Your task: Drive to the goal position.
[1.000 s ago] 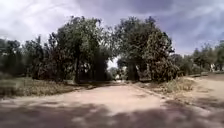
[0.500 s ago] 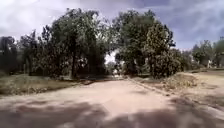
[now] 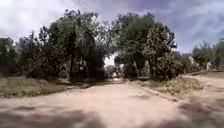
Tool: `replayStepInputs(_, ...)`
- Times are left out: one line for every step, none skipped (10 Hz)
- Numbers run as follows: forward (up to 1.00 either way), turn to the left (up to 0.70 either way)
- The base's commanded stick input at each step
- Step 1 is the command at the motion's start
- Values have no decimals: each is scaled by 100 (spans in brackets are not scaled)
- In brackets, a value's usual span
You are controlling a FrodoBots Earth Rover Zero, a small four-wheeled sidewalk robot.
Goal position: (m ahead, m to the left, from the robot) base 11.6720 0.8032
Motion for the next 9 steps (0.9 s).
replayStepInputs(70, -1)
replayStepInputs(70, -1)
replayStepInputs(70, -1)
replayStepInputs(70, -1)
replayStepInputs(70, -1)
replayStepInputs(70, -1)
replayStepInputs(70, -1)
replayStepInputs(70, -1)
replayStepInputs(70, -1)
